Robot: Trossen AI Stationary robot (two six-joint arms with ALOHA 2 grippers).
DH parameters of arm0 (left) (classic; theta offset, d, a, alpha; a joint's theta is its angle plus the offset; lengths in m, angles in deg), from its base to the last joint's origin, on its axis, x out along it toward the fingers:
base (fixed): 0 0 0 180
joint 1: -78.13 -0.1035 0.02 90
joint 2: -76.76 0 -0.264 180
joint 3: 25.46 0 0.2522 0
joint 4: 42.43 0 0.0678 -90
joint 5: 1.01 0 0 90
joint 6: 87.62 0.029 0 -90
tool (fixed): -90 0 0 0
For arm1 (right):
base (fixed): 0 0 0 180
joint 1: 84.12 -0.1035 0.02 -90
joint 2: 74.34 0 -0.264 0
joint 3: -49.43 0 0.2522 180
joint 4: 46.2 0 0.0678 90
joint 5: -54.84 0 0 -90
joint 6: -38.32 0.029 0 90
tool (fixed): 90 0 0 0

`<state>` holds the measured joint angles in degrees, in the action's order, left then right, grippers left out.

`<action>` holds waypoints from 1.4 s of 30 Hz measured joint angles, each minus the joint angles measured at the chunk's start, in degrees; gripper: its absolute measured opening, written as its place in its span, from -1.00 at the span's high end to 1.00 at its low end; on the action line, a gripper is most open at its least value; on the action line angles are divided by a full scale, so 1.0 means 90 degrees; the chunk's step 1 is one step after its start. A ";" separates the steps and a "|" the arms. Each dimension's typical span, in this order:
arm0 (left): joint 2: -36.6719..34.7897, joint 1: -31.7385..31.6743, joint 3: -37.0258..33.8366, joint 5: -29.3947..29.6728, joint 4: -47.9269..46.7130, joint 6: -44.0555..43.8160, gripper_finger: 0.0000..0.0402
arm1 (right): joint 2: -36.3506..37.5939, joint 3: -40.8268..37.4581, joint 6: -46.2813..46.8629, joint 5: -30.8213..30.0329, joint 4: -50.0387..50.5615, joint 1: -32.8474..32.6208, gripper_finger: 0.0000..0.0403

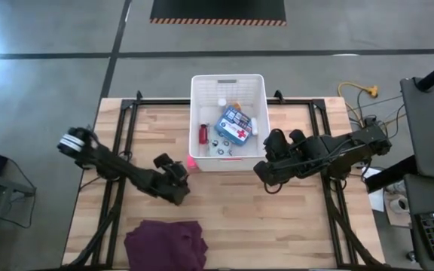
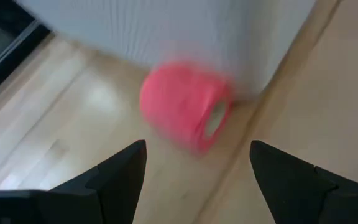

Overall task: Pick & place medical supplies in basket/bin
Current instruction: Put the pink bandage into the white bin

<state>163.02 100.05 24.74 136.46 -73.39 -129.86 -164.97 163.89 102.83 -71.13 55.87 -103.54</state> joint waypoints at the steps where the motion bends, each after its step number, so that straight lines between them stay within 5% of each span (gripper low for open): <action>1: 0.0177 -0.0011 0.0034 0.0002 -0.0103 -0.0032 -0.34 | 0.0000 0.0000 0.0002 0.0002 -0.0002 0.0000 0.94; 11: 0.0601 -0.0252 0.0121 0.0258 -0.0098 -0.0871 -0.30 | 0.0001 0.0000 0.0043 0.0200 0.0001 -0.0002 0.94; 32: 0.0493 -0.1251 -0.0416 -0.0132 0.1554 -0.0067 -0.06 | 0.0002 0.0000 -0.0058 0.0172 0.0130 -0.0005 0.94; 36: 0.0493 -0.1556 -0.0541 -0.0350 0.2164 0.0516 0.10 | 0.0002 0.0000 -0.0018 0.0172 0.0170 -0.0004 0.94; 42: 0.0472 -0.1872 -0.0548 -0.0482 0.2184 0.1080 0.60 | 0.0002 0.0000 0.0046 0.0175 0.0172 -0.0002 0.94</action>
<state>167.27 83.20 19.81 132.12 -53.73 -120.14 -164.95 163.89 103.24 -69.55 57.43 -103.56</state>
